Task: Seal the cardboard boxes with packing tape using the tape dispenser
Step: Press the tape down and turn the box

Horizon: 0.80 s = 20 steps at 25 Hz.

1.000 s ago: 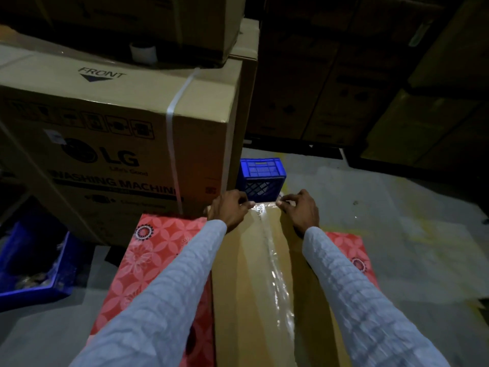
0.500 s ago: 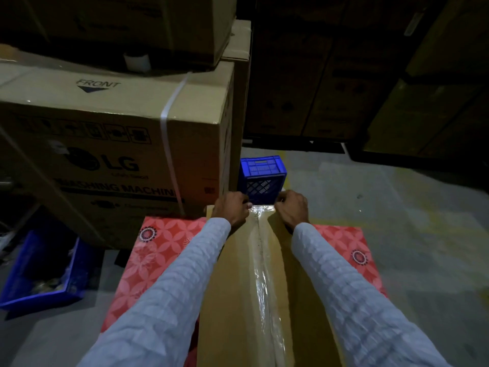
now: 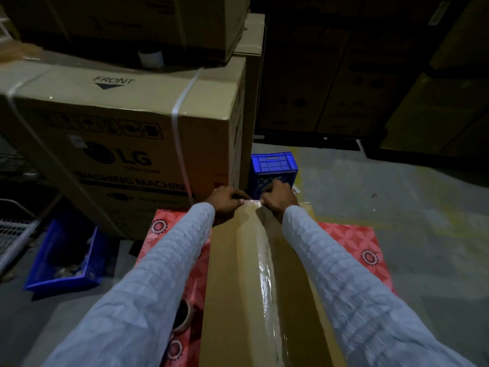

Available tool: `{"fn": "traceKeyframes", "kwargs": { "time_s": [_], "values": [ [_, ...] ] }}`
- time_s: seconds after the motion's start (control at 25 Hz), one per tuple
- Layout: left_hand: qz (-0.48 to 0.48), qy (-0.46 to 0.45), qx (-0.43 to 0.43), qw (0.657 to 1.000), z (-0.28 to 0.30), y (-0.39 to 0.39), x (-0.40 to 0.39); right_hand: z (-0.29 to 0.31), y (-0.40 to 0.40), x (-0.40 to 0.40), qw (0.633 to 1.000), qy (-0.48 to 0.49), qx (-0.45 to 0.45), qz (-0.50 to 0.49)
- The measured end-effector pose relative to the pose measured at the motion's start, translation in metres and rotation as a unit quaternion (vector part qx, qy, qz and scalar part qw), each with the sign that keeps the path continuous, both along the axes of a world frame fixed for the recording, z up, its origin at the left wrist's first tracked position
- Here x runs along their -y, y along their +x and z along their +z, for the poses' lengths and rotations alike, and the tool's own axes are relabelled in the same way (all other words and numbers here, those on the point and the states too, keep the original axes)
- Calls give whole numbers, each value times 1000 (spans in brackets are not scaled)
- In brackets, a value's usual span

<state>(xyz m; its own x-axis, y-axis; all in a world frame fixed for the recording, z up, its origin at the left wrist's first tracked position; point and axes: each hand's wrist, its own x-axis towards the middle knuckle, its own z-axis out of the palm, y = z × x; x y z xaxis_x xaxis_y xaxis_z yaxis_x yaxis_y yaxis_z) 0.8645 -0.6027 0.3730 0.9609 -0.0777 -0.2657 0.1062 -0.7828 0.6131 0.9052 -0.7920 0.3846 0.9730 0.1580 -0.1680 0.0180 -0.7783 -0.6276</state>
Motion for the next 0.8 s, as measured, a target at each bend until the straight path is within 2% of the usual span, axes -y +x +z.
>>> {"fn": "traceKeyframes", "kwargs": {
  "time_s": [0.04, 0.2, 0.28, 0.4, 0.52, 0.8],
  "values": [
    [-2, -10, 0, 1000, 2, 0, -4, 2, -2, -7, 1000, -2, -6, 14],
    [181, -54, 120, 975, -12, -25, 2, -25, -8, -13, 996, 85, -3, -6],
    [178, -33, 140, 973, -18, -28, 1, -28, -10, -13, 995, 99, 7, -28],
    [185, -106, 99, 972, -20, -17, -12, -27, -5, -27, 997, 71, 6, 17],
    [203, -195, 38, 959, -26, -21, -19, -28, -10, -41, 994, 94, -7, 52],
    [264, -359, 51, 894, -38, -19, -23, -76, 11, -52, 995, 97, -7, -10]
  ]
}}
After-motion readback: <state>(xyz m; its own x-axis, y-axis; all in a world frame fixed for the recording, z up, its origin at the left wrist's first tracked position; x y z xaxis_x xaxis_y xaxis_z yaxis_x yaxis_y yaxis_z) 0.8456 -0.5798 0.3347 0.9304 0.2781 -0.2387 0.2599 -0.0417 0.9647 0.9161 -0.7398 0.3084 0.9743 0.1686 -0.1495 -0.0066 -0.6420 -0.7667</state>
